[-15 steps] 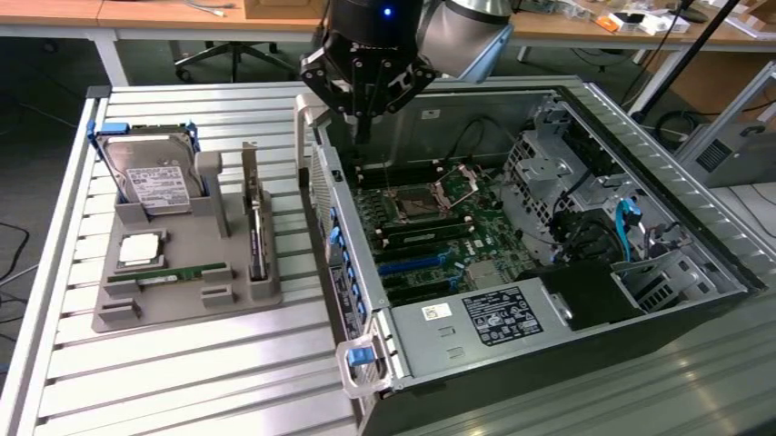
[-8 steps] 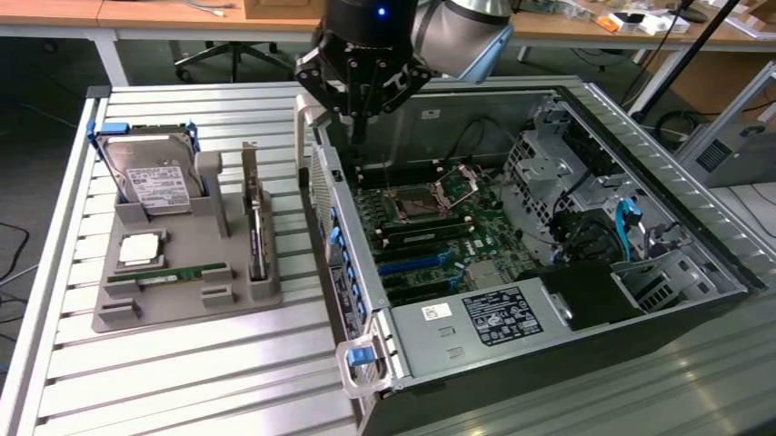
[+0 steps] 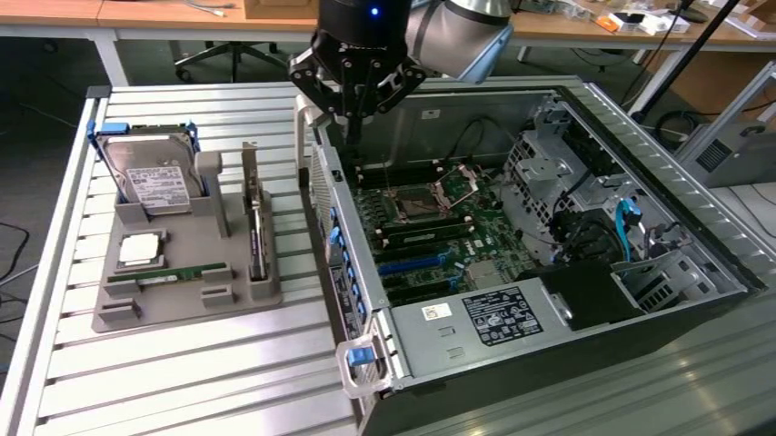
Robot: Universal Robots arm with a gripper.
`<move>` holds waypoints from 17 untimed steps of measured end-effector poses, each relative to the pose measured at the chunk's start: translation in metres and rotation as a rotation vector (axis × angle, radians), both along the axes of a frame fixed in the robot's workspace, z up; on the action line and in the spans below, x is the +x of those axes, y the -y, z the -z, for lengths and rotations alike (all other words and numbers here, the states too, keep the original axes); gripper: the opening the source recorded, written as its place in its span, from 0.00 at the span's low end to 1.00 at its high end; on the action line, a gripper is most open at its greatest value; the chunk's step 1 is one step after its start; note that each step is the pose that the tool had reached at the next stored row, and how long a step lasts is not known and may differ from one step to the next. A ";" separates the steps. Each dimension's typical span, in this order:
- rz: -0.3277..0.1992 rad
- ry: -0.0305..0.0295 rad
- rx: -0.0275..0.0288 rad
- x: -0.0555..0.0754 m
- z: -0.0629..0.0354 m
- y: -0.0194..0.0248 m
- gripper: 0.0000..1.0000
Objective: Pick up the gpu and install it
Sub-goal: 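Reach for the gpu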
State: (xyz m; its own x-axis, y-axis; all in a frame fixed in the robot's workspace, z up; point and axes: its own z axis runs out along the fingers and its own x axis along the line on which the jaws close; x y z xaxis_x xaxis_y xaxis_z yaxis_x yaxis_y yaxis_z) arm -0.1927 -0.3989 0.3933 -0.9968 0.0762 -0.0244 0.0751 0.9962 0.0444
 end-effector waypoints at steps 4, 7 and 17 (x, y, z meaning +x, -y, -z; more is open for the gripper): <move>0.000 0.0001 0.0000 -0.002 0.0000 0.0000 0.11; 0.000 0.0000 0.0000 -0.003 0.0000 0.0000 0.11; 0.000 0.0000 0.0000 -0.008 0.0000 0.0000 0.11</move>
State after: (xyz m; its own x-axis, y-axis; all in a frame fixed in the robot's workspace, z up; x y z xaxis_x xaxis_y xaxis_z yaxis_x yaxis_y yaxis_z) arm -0.2012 -0.3989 0.3933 -0.9968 0.0763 -0.0245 0.0751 0.9962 0.0444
